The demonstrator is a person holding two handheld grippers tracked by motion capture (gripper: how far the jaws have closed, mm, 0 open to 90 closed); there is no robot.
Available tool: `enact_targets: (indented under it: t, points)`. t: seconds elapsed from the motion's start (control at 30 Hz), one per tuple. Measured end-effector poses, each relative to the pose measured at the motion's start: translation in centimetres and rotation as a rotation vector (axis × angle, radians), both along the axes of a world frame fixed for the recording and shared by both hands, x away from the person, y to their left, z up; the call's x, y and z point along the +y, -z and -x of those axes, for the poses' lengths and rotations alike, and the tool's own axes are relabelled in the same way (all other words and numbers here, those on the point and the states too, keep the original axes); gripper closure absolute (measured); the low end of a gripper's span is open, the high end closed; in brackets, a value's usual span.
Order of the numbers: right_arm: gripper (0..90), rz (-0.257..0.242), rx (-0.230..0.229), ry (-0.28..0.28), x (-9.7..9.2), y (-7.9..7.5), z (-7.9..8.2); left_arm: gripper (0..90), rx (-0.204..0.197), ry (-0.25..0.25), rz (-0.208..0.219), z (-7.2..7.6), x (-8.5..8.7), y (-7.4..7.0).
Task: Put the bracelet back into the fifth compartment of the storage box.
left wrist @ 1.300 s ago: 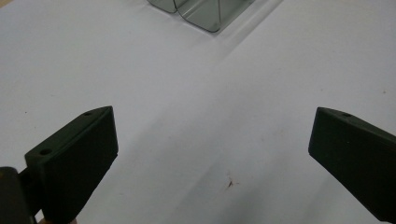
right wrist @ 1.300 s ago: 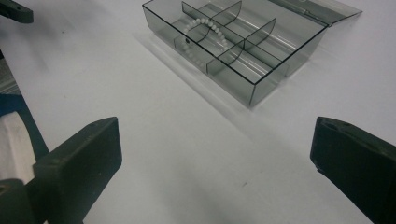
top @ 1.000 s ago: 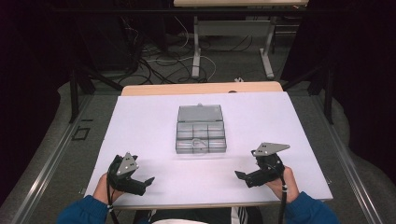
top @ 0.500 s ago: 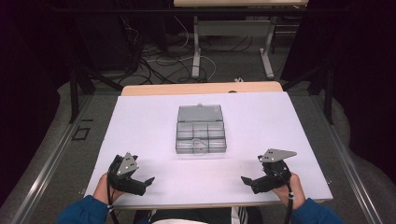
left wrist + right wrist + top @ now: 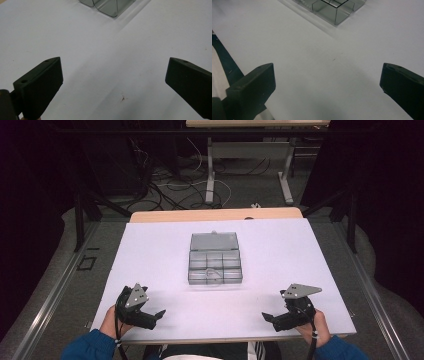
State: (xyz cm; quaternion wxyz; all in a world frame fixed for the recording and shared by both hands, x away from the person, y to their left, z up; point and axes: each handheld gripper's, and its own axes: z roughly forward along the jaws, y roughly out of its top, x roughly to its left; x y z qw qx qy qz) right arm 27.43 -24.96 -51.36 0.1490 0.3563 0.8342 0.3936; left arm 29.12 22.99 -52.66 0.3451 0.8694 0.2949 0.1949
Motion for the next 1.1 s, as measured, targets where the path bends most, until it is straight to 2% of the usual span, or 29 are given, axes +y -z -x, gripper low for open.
enact_targets:
  t: [0.1,0.13,0.27,0.4,0.47,0.5,0.6,0.63,0.67,0.7,0.9,1.07,1.1]
  points:
    - [0.0,-0.001,0.004,0.009,-0.1,0.2,0.2,1.1,0.002,0.000,0.000,0.0,0.0,0.0]
    - [0.0,0.011,0.006,-0.003,-0.2,0.3,0.2,1.1,0.002,0.000,-0.001,0.0,0.0,0.0]
    - [0.0,0.004,0.009,0.018,-0.3,0.5,0.4,1.1,0.004,0.004,-0.003,-0.1,0.0,0.0]
    - [0.0,0.015,0.024,0.006,-0.6,0.7,0.4,1.1,0.003,0.004,-0.003,-0.1,0.0,0.0]
    - [0.0,0.005,0.019,0.013,-0.6,0.9,0.5,1.0,0.002,0.001,0.002,-0.1,0.0,0.1]
    - [0.0,0.011,0.032,0.013,-0.7,0.8,0.5,1.0,0.007,0.005,-0.003,-0.1,0.0,0.0]
    - [0.0,0.012,0.035,0.012,-0.7,0.9,0.6,1.0,0.010,0.007,-0.002,-0.1,0.0,0.1]
    - [0.0,0.010,0.021,0.017,-0.7,1.0,0.6,1.0,0.012,0.009,-0.005,-0.1,0.0,0.1]
    - [0.0,0.018,0.041,0.012,-0.8,1.0,0.6,1.0,0.012,0.008,-0.002,0.0,-0.1,0.1]
    - [0.0,0.010,0.026,0.020,-0.7,1.1,0.6,1.0,0.013,0.009,-0.002,0.0,-0.1,0.1]
    - [0.0,0.016,0.025,0.005,-0.8,1.2,0.5,0.9,0.015,0.010,-0.007,0.0,-0.1,0.1]
    - [0.0,0.032,0.049,0.010,-0.8,1.0,0.7,0.9,0.015,0.015,-0.008,0.0,-0.1,0.1]
    - [0.0,0.014,0.022,0.007,-0.7,1.2,0.6,0.9,0.015,0.015,-0.009,0.0,-0.1,0.1]
